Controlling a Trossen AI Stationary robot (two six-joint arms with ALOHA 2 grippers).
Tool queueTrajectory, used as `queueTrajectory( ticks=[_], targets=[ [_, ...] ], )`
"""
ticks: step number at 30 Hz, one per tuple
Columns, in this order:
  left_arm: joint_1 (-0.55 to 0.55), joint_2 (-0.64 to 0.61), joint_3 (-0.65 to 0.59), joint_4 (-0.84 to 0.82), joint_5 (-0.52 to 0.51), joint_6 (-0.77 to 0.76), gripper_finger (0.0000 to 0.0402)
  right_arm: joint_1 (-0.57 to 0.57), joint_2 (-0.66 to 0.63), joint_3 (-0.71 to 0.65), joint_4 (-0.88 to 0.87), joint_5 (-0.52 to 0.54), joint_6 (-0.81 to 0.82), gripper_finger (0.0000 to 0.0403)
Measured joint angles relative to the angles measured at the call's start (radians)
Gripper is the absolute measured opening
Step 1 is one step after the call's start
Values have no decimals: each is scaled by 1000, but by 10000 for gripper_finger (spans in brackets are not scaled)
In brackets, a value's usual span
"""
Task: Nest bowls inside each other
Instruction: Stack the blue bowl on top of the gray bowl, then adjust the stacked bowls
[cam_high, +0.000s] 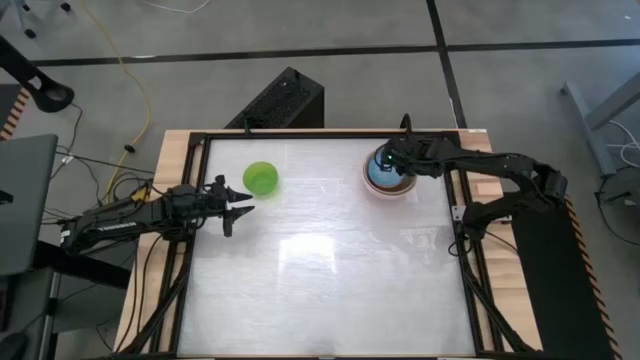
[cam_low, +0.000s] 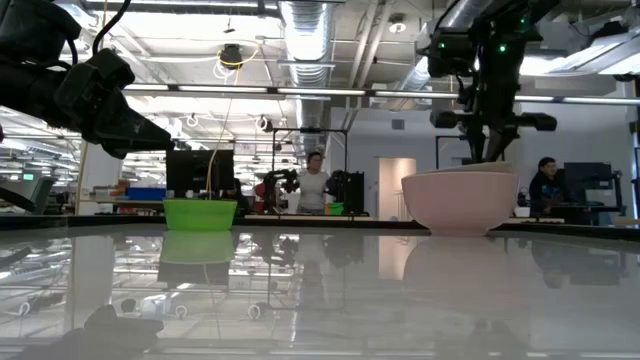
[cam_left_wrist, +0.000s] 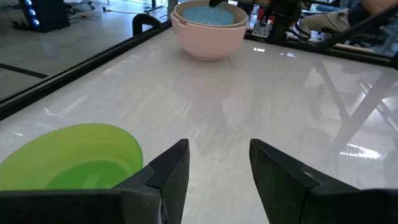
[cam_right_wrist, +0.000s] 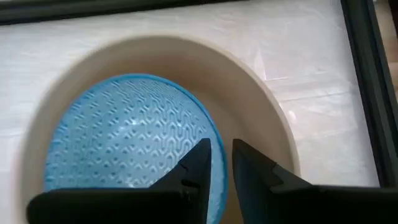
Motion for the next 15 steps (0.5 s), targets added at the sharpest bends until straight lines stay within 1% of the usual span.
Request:
queueTrajectory(
  ticks=[4,8,11,15],
  targets=[
    [0,0,0,0,0,0,158,0,0,63,-50,1,-22,86],
    [0,0,0,0,0,0,158,8,0,107,-45,5,-39,86],
    [0,0,0,0,0,0,158,25,1,116,-22,12,-48,82],
    [0,0,0,0,0,0,158,30,3,115,-52,30,-35,70]
  ],
)
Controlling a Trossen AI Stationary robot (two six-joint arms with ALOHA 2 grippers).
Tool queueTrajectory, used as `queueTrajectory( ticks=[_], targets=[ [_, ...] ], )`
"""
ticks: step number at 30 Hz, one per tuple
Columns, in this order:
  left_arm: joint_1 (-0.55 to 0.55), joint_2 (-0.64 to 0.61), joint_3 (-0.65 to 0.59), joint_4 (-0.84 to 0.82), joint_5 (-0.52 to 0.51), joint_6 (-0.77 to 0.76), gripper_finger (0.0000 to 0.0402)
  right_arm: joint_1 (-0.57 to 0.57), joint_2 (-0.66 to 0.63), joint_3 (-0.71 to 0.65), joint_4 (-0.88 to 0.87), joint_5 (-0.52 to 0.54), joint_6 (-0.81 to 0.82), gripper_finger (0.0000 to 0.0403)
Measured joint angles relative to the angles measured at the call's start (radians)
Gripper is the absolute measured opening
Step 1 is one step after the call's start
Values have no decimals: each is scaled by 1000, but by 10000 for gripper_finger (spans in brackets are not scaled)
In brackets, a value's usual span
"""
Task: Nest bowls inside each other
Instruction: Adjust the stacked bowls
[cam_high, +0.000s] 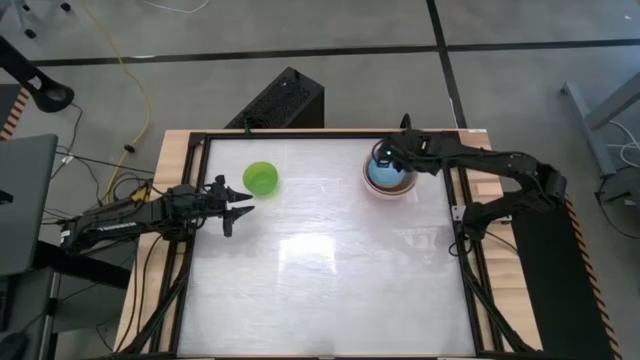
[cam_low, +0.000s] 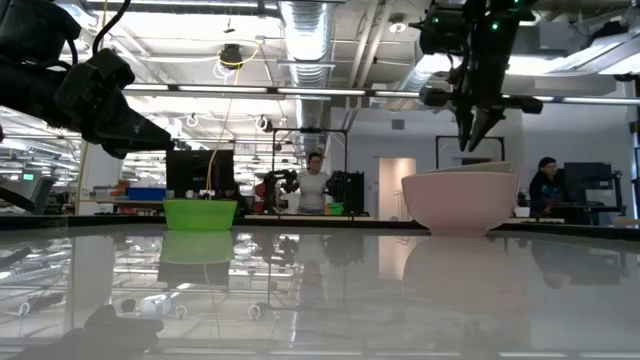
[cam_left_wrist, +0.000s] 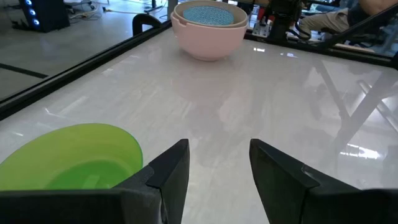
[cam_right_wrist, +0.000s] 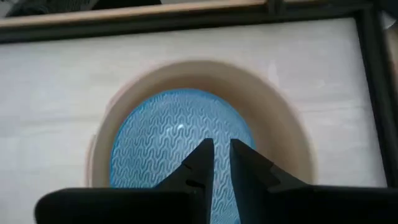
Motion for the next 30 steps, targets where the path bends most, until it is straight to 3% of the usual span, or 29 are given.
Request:
queueTrajectory(
  ticks=[12,18,23,30],
  targets=[
    [0,0,0,0,0,0,158,-17,66,-37,-112,60,145,22],
    [0,0,0,0,0,0,158,-11,131,-45,-87,174,171,5],
    [0,0,0,0,0,0,158,-37,118,-45,-73,91,100,6],
    [0,0,0,0,0,0,158,-34,37,-45,-77,111,96,6]
  ],
)
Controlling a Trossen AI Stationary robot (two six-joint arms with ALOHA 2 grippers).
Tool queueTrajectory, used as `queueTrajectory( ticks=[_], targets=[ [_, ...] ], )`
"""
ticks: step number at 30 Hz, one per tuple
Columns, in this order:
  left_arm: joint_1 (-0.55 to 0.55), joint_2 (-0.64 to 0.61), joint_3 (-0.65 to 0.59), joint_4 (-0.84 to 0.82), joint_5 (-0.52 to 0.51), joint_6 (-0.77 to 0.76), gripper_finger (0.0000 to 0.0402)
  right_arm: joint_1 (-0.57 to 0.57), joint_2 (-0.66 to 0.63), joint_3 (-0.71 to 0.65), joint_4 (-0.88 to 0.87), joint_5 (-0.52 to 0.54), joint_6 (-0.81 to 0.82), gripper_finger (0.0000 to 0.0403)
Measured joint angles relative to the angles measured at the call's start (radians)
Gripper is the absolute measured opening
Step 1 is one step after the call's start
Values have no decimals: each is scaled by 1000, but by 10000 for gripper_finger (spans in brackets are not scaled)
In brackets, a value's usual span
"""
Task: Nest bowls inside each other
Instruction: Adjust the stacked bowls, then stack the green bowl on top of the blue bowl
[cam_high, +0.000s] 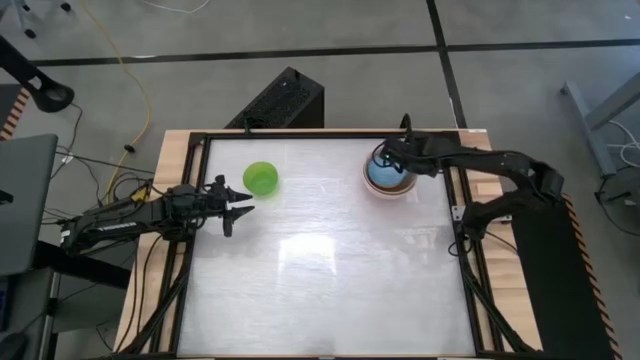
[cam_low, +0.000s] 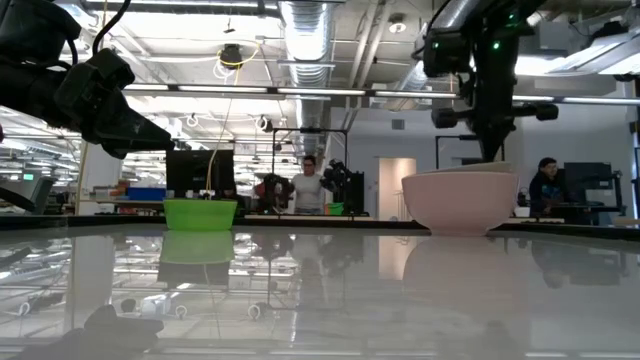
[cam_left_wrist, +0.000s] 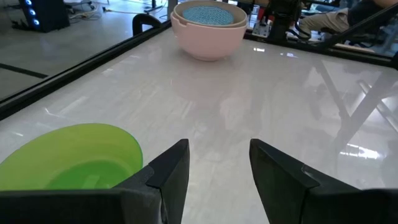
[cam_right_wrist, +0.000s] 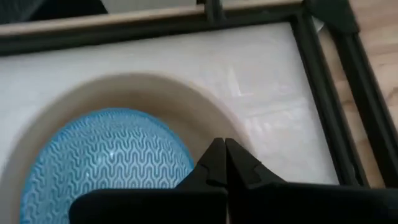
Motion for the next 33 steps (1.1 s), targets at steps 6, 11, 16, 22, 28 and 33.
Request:
queueTrajectory(
  ticks=[6,11,16,22,28,33],
  targets=[
    [0,0,0,0,0,0,158,31,-35,1,-7,147,48,6],
    [0,0,0,0,0,0,158,39,38,1,-60,198,106,5],
    [0,0,0,0,0,0,158,36,136,1,-75,184,129,5],
    [0,0,0,0,0,0,158,36,199,0,-76,174,130,5],
    [0,0,0,0,0,0,158,37,165,0,-77,175,130,5],
    [0,0,0,0,0,0,158,59,86,0,-54,213,126,5]
  ],
)
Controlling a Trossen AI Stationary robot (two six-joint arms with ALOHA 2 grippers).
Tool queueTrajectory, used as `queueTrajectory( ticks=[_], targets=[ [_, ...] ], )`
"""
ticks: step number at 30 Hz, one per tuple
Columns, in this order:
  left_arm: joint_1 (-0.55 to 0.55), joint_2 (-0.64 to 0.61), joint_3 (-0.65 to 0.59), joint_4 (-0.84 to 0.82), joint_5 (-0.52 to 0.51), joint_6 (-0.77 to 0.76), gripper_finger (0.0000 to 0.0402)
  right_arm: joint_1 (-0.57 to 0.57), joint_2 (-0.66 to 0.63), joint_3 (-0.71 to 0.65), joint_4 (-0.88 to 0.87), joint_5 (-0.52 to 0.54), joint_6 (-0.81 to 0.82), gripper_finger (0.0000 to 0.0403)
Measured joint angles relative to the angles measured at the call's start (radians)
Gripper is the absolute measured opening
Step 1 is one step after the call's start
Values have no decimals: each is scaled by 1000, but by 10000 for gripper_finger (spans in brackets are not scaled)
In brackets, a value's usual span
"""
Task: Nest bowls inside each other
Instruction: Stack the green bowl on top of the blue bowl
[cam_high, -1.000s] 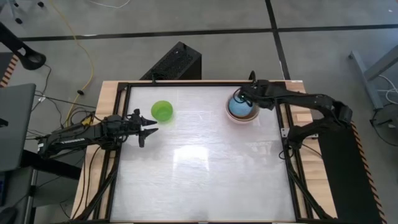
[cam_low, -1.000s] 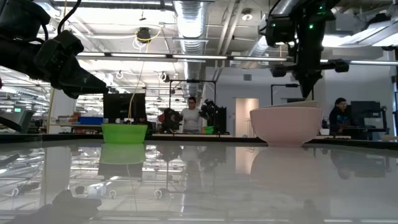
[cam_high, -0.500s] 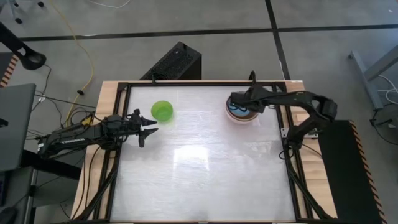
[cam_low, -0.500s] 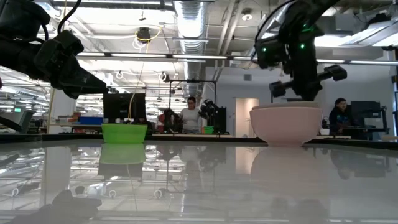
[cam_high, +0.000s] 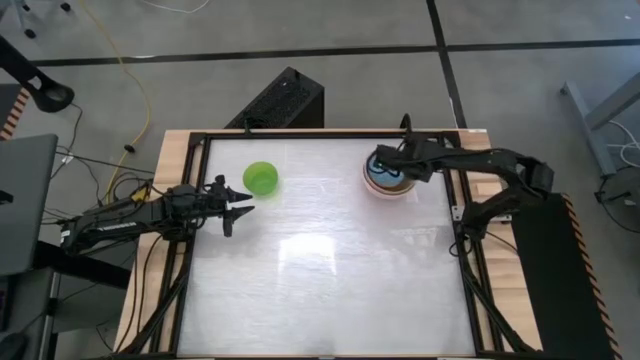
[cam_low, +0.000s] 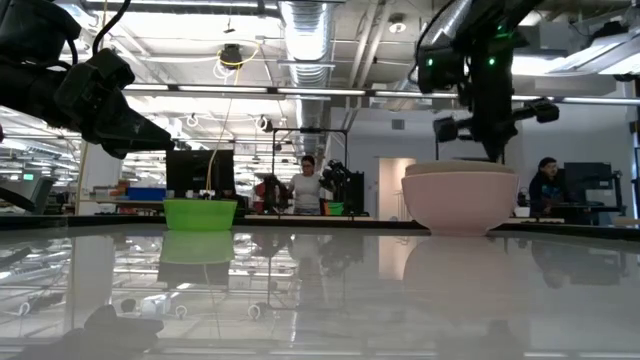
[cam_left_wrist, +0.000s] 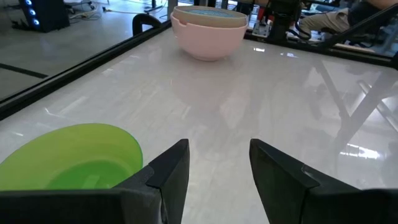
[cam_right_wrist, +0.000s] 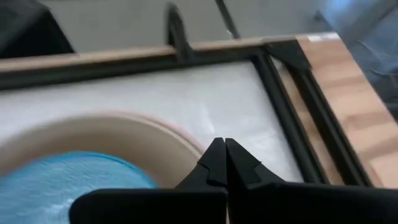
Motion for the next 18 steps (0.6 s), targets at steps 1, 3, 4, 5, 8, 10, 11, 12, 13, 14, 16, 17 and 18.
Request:
queueTrajectory(
  ticks=[1,3,4,5,8,10,11,12,13,14,16,17,18],
  targets=[
    [0,0,0,0,0,0,158,13,-14,0,28,14,-15,5],
    [0,0,0,0,0,0,158,44,-31,0,125,37,-72,5],
    [0,0,0,0,0,0,158,60,-34,0,195,46,-112,5],
    [0,0,0,0,0,0,158,77,-33,0,283,49,-163,5],
    [0,0,0,0,0,0,158,130,-6,0,629,37,-381,5],
    [0,0,0,0,0,0,158,161,34,0,894,-10,-539,5],
    [0,0,0,0,0,0,158,174,56,0,1023,-42,-609,5],
    [0,0,0,0,0,0,158,186,80,0,1140,-72,-670,5],
    [0,0,0,0,0,0,158,196,104,0,1248,-100,-711,5],
    [0,0,0,0,0,0,158,205,131,0,1343,-120,-734,5],
    [0,0,0,0,0,0,158,218,188,1,1499,-160,-758,5],
    [0,0,0,0,0,0,158,220,222,7,1548,-191,-769,5],
    [0,0,0,0,0,0,158,222,256,21,1571,-228,-784,5]
  ],
)
